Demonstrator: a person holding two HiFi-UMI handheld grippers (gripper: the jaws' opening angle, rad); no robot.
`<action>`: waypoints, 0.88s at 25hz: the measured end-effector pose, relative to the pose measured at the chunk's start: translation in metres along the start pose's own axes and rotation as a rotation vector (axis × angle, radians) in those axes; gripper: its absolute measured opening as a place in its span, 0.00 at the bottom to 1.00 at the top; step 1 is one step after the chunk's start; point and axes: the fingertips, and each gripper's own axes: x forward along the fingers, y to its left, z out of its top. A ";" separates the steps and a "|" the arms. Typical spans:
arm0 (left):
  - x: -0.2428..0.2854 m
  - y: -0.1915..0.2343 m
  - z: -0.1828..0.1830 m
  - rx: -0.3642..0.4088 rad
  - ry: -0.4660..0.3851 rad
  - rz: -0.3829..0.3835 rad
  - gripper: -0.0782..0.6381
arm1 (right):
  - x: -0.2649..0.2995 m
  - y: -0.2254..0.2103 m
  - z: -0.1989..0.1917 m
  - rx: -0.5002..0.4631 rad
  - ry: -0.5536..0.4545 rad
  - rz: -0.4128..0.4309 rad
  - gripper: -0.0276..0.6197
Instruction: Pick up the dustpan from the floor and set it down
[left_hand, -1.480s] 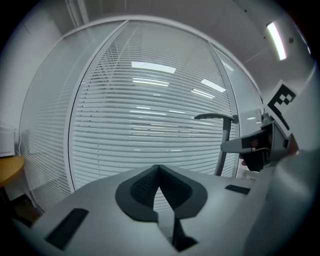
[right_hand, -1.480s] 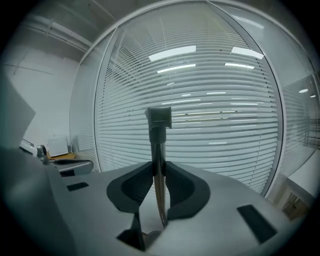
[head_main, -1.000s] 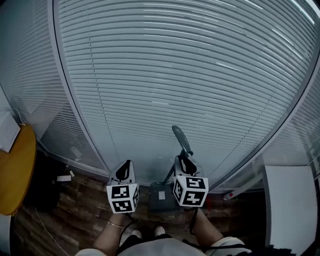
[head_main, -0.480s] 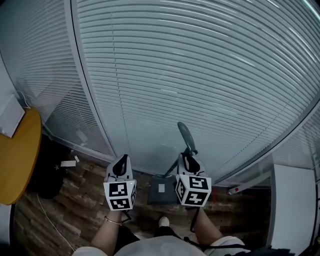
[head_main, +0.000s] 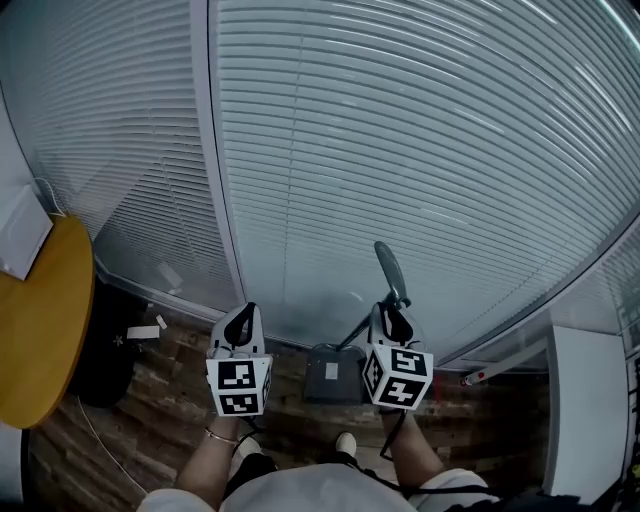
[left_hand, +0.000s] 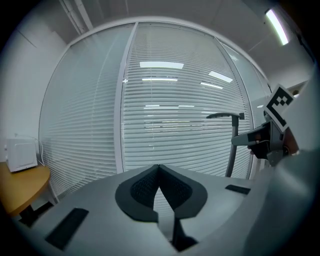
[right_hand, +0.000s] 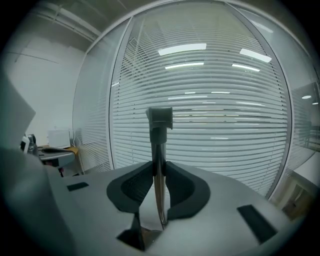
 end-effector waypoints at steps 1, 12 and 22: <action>0.000 0.008 0.001 -0.001 -0.004 -0.006 0.13 | 0.001 0.006 0.003 0.001 -0.004 -0.008 0.19; -0.032 0.068 -0.005 -0.011 0.001 -0.045 0.13 | -0.011 0.070 0.022 0.029 -0.035 -0.036 0.19; -0.031 0.094 -0.026 -0.056 0.042 0.004 0.13 | 0.020 0.115 0.012 0.014 0.024 0.045 0.19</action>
